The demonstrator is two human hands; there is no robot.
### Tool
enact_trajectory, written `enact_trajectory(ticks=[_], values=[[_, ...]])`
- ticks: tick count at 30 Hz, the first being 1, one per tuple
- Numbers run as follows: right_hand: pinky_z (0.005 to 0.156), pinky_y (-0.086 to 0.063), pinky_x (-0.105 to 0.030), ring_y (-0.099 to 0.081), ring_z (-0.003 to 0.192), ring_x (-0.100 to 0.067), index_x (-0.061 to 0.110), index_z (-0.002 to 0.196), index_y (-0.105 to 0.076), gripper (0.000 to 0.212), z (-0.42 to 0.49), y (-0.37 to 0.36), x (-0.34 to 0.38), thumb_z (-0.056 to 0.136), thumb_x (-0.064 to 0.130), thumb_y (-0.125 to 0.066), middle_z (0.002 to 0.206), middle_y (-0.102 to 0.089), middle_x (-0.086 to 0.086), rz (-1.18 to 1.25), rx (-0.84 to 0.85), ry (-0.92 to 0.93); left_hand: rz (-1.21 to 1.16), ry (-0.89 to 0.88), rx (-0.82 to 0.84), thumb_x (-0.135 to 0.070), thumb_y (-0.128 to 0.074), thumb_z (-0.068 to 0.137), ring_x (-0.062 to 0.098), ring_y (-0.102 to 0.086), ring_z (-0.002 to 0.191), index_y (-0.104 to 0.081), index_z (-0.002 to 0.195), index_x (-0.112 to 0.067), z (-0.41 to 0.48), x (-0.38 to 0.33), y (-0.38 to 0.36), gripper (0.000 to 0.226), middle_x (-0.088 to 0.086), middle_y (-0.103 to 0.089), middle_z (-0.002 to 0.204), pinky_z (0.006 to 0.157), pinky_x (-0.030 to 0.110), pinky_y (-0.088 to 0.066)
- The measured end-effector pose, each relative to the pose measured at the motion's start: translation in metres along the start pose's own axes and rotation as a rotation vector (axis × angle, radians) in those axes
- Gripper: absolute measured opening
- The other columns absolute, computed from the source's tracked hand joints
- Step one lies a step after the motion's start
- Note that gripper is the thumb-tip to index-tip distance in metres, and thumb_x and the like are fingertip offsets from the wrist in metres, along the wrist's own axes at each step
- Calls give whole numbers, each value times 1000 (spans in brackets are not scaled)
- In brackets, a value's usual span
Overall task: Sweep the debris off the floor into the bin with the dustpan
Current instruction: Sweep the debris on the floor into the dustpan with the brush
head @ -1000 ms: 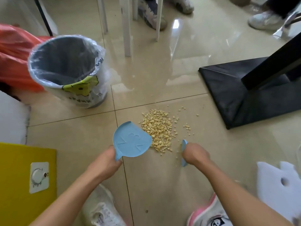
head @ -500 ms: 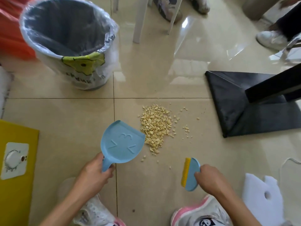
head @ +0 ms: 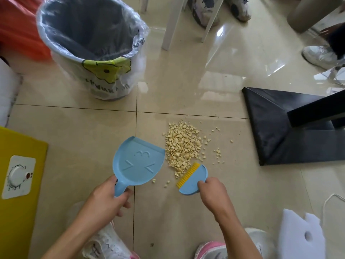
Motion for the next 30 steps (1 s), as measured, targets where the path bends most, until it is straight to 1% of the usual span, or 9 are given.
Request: enact_trajectory(ticks=[2,5,8,12,16,22,25,27,30], values=[[50,-27,-32,-40,54,-18,9,66,-48,26,-13,4,7,90,18,-48,61,-45,-2,14,27,58,-7,27,-29,-18,-69,91,15,-78,68,-61,102,-24,2,1,14,16,1,-77,92,62,41,-64],[49,-31,-32,-44,50,-14,8,74,-61,23,-35,-17,26,89,22,-51,61,-52,0,-64,204,218,-24,31,-79,-11,-69,91,13,-78,67,-61,106,-18,4,-1,32,18,7,-76,97,57,38,-63],[50,-35,-32,-59,65,-21,9,84,-65,24,-42,-50,47,90,27,-51,75,-66,-8,-234,325,385,-26,39,-97,-11,-70,91,13,-77,66,-61,109,-16,4,-3,39,21,8,-76,98,62,44,-65],[49,-36,-31,-61,69,-28,10,76,-60,21,6,-53,53,84,29,-57,70,-60,-8,-451,256,437,-34,32,-59,-12,-70,92,12,-78,70,-60,115,-16,4,-11,33,25,4,-77,102,58,35,-63],[52,-44,-30,-67,70,-26,10,81,-70,21,53,-2,57,83,29,-61,73,-69,-8,-543,158,440,-37,27,-38,-13,-70,92,11,-78,70,-60,115,-17,4,-19,25,25,1,-77,100,51,28,-60],[57,-48,-29,-66,72,-18,25,86,-73,11,93,99,51,89,35,-69,74,-68,2,-429,48,371,-23,15,17,-14,-69,92,14,-79,71,-62,107,-22,3,-30,19,18,4,-76,100,56,32,-63],[56,-52,-30,-67,72,-21,18,88,-70,18,124,147,22,93,33,-61,79,-69,-4,-460,-139,197,-10,8,22,-13,-70,91,15,-79,70,-64,106,-21,2,-35,19,18,4,-77,95,56,33,-61],[65,-58,-35,-66,70,-24,13,91,-68,22,142,172,4,88,30,-55,79,-67,-6,-532,-242,49,0,9,27,-10,-69,90,16,-79,69,-64,105,-21,2,-37,18,19,4,-79,87,54,32,-60],[71,-55,-36,-68,78,-29,13,101,-62,21,161,186,-8,85,23,-52,90,-66,-9,-666,-302,-79,20,12,45,-6,-68,89,16,-78,68,-65,103,-21,2,-38,15,20,2,-80,82,52,31,-59]])
Point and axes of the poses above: each hand's wrist, its own z-axis towards the middle knuckle, its own y-axis out of the back of the hand, x = y × z, the point moved 3 cm from there along z, towards the middle knuckle
